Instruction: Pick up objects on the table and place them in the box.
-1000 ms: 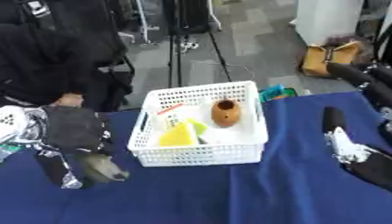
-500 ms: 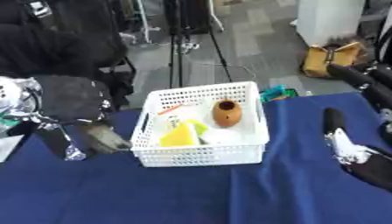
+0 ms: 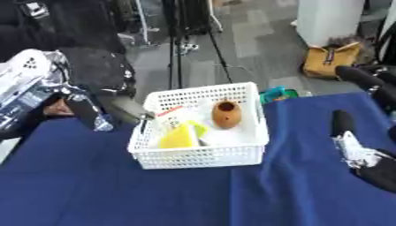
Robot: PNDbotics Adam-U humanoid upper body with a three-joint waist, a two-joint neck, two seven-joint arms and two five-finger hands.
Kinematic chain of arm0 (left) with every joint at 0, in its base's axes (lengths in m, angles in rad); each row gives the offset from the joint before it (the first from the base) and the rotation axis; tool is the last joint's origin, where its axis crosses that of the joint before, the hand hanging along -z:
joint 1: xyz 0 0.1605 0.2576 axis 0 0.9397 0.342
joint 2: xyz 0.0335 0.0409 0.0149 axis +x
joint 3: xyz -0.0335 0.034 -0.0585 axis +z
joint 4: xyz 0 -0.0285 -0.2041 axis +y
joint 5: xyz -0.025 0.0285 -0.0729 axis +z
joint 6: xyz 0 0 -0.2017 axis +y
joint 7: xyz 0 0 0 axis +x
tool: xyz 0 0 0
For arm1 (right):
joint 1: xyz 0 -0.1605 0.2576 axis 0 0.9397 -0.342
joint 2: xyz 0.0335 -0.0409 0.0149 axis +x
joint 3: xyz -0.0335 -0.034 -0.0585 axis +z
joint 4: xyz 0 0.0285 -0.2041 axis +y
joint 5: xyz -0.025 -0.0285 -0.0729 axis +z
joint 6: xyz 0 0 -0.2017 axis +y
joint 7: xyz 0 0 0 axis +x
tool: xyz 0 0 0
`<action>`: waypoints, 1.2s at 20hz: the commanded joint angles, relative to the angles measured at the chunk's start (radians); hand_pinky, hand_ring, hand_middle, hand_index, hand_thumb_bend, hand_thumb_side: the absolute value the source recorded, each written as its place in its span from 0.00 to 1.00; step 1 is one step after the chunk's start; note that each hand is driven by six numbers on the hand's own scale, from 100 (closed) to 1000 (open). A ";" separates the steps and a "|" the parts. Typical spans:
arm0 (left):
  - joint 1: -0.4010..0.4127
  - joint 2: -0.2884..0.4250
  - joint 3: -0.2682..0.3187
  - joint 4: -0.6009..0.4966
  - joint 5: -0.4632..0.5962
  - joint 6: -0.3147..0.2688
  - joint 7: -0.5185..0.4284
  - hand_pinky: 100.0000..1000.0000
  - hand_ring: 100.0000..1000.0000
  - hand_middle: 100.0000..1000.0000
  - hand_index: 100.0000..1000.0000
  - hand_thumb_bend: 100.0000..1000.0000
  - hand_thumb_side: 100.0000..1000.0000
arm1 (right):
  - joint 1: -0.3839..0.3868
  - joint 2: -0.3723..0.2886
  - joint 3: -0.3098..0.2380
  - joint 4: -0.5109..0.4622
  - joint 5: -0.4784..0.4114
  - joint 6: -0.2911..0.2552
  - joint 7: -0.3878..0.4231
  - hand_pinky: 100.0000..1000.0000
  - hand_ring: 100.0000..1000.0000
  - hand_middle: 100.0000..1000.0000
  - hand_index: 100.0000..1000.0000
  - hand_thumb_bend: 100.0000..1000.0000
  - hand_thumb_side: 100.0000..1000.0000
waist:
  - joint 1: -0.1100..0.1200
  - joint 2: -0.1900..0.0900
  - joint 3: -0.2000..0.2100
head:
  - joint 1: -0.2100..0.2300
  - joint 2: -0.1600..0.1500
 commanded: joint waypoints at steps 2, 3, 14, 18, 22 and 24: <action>-0.056 -0.030 0.033 0.090 -0.077 -0.063 -0.001 0.82 0.68 0.44 0.59 0.24 0.25 | -0.021 -0.007 -0.002 -0.010 -0.001 -0.006 0.006 0.68 0.74 0.71 0.93 0.00 1.00 | -0.004 -0.016 -0.003 | 0.013 -0.014; -0.065 -0.039 0.036 0.106 -0.092 -0.065 0.011 0.82 0.68 0.44 0.59 0.24 0.23 | -0.022 -0.007 -0.001 -0.010 -0.002 -0.006 0.007 0.68 0.74 0.71 0.93 0.00 1.00 | -0.003 -0.015 -0.005 | 0.015 -0.015; -0.197 -0.233 0.105 0.386 -0.343 -0.060 0.198 0.82 0.69 0.44 0.59 0.23 0.19 | -0.052 0.014 0.013 -0.020 -0.015 -0.017 0.026 0.68 0.73 0.71 0.93 0.00 1.00 | 0.016 0.003 -0.053 | 0.080 -0.032; -0.211 -0.275 0.127 0.468 -0.433 -0.050 0.286 0.82 0.69 0.44 0.59 0.24 0.19 | -0.068 0.024 0.015 -0.020 -0.015 -0.021 0.034 0.68 0.73 0.70 0.93 0.00 1.00 | 0.022 0.015 -0.072 | 0.093 -0.046; -0.221 -0.296 0.136 0.510 -0.498 -0.052 0.338 0.82 0.69 0.44 0.59 0.24 0.19 | -0.070 0.024 0.015 -0.021 -0.016 -0.022 0.039 0.68 0.73 0.70 0.93 0.00 1.00 | 0.027 0.021 -0.078 | 0.097 -0.051; -0.222 -0.305 0.137 0.525 -0.518 -0.055 0.351 0.82 0.69 0.45 0.59 0.25 0.20 | -0.071 0.026 0.016 -0.022 -0.017 -0.023 0.041 0.68 0.73 0.70 0.93 0.00 1.00 | 0.029 0.024 -0.080 | 0.098 -0.053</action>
